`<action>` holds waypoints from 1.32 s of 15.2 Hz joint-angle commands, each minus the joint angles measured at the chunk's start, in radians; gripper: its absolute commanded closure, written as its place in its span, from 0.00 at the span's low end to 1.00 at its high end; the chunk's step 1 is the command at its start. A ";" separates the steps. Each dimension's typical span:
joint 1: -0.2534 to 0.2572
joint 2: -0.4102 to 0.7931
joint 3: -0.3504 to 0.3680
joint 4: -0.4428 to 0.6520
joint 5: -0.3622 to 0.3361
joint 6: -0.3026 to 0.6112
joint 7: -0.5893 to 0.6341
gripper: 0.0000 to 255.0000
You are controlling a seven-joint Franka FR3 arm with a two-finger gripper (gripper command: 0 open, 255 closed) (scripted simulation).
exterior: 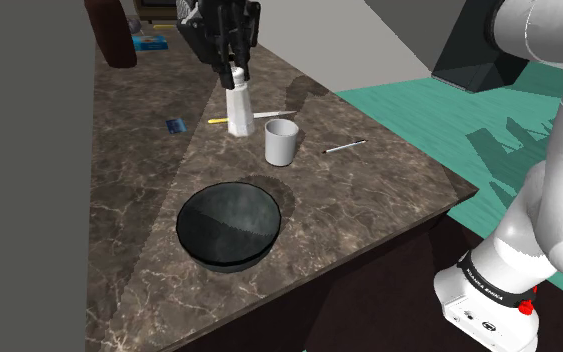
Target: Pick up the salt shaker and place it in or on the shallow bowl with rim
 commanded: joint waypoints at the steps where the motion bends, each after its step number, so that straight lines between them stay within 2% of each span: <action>1: 0.027 -0.018 0.015 -0.016 0.010 -0.004 0.047 1.00; 9: 0.172 0.009 0.063 0.070 0.006 -0.075 0.222 1.00; 20: 0.096 -0.098 0.063 -0.238 0.065 0.136 0.207 1.00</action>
